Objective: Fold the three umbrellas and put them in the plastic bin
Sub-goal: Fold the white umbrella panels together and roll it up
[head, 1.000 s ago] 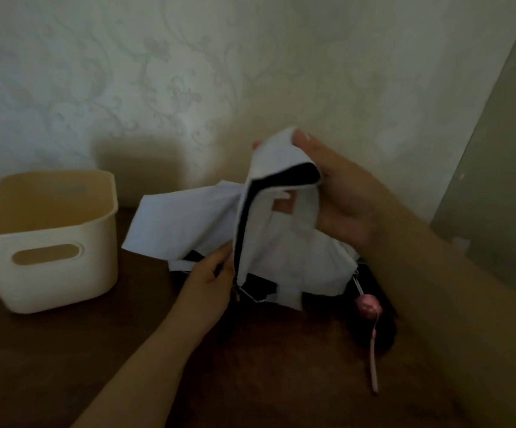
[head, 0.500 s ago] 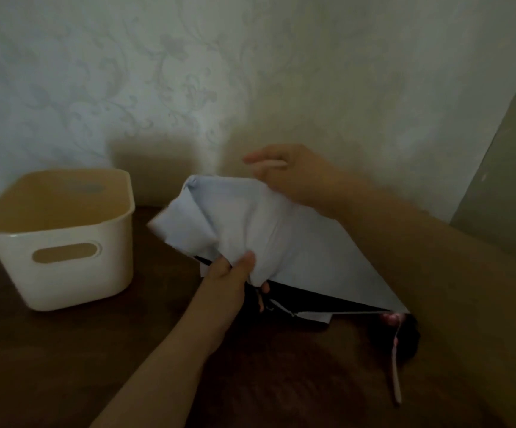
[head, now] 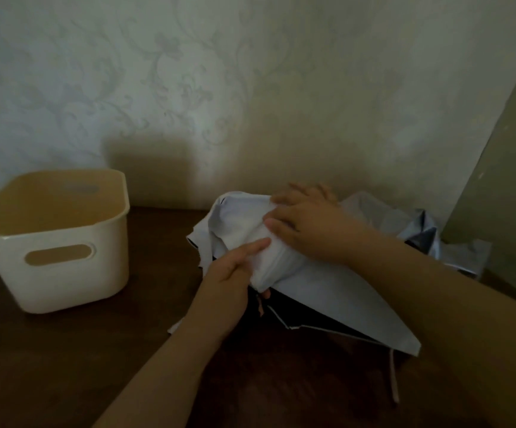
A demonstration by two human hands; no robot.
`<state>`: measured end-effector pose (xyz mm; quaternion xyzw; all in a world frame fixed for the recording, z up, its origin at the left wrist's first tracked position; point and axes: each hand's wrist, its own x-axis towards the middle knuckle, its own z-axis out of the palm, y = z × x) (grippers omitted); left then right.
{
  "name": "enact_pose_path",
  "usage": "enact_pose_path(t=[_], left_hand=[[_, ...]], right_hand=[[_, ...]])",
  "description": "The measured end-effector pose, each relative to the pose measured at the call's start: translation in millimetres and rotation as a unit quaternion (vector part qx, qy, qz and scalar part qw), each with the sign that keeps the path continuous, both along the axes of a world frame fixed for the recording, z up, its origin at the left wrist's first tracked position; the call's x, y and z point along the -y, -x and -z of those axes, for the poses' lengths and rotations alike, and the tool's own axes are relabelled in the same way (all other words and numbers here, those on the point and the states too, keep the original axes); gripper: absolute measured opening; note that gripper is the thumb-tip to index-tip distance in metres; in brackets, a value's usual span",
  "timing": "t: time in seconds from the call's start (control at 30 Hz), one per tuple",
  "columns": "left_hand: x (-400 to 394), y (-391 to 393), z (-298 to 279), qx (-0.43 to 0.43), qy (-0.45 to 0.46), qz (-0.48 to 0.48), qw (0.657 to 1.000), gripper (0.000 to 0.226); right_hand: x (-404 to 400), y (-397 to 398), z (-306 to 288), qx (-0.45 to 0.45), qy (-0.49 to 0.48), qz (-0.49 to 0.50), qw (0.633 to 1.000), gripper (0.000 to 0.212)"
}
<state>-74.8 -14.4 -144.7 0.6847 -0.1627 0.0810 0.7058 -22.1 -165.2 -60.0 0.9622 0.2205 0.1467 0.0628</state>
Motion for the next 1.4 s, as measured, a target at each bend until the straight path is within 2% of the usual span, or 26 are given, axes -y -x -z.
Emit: enact_pose_path(t=[0.1, 0.17, 0.2, 0.27, 0.33, 0.43, 0.53, 0.63, 0.7, 0.77, 0.9, 0.93, 0.97, 1.07, 1.13, 1.23, 1.3, 1.4], left_hand=[[0.0, -1.6, -1.0, -0.047, 0.060, 0.002, 0.997, 0.024], [-1.0, -2.6, -4.6, -0.069, 0.069, -0.007, 0.995, 0.032], [-2.1, -4.4, -5.1, -0.074, 0.086, -0.012, 0.993, 0.038], [-4.8, -7.7, -5.2, -0.081, 0.121, -0.016, 0.989, 0.040], [-6.8, -8.8, -4.7, -0.087, 0.138, -0.013, 0.986, 0.038], [-4.6, -7.7, -2.7, -0.084, 0.121, -0.016, 0.989, 0.038], [-1.2, -5.0, 1.6, -0.077, 0.081, -0.024, 0.993, 0.042], [2.2, 0.3, 3.1, -0.027, 0.023, -0.049, 0.998, 0.040], [6.4, 5.2, 2.5, 0.028, -0.018, -0.063, 0.997, 0.043], [9.7, 9.0, 1.2, 0.057, -0.035, -0.059, 0.996, 0.046], [8.5, 7.3, 2.1, 0.055, -0.040, -0.033, 0.997, 0.046], [8.4, 7.0, 2.7, 0.051, -0.034, -0.026, 0.998, 0.045], [9.7, 7.6, 3.0, 0.049, -0.025, -0.015, 0.998, 0.042], [15.6, 9.7, 3.4, 0.055, -0.022, 0.010, 0.998, 0.034], [19.1, 11.8, 2.5, 0.061, -0.035, 0.001, 0.997, 0.039], [23.3, 17.4, -0.6, 0.066, -0.086, -0.059, 0.992, 0.048], [26.0, 21.8, -0.3, 0.086, -0.174, -0.147, 0.970, 0.051], [29.8, 26.7, 6.1, 0.153, -0.310, -0.262, 0.901, 0.063]], right_hand=[[5.0, -3.3, 3.4, 0.127, -0.110, -0.007, 0.986, 0.047], [9.5, 2.9, 6.1, 0.210, -0.144, -0.063, 0.965, 0.046], [11.8, 8.9, 8.0, 0.210, -0.139, -0.091, 0.963, 0.045], [18.0, 18.6, 18.5, 0.183, -0.084, -0.124, 0.972, 0.047], [23.6, 26.0, 26.4, 0.120, -0.068, -0.086, 0.987, 0.060], [26.9, 32.2, 33.8, 0.013, -0.136, -0.012, 0.991, 0.064], [16.7, 39.5, 36.1, -0.015, -0.266, 0.031, 0.963, 0.053], [-4.5, 42.5, 32.7, -0.117, -0.398, 0.117, 0.902, 0.068], [-16.3, 38.9, 31.7, -0.190, -0.462, 0.139, 0.855, 0.076], [-23.4, 36.8, 32.8, -0.218, -0.563, 0.102, 0.791, 0.068], [-19.2, 38.5, 30.5, -0.286, -0.728, 0.089, 0.616, 0.051], [-16.7, 37.4, 32.5, -0.280, -0.742, 0.084, 0.603, 0.045], [-15.1, 37.7, 33.7, -0.256, -0.745, 0.075, 0.611, 0.040], [-14.0, 39.0, 34.5, -0.154, -0.724, 0.036, 0.671, 0.020], [-15.0, 38.6, 33.1, -0.105, -0.704, 0.040, 0.702, 0.018], [-17.2, 37.1, 32.0, -0.050, -0.687, 0.056, 0.723, 0.021], [-16.9, 34.9, 33.4, -0.022, -0.678, 0.068, 0.731, 0.026], [-17.7, 32.0, 33.6, -0.004, -0.666, 0.106, 0.739, 0.038]])
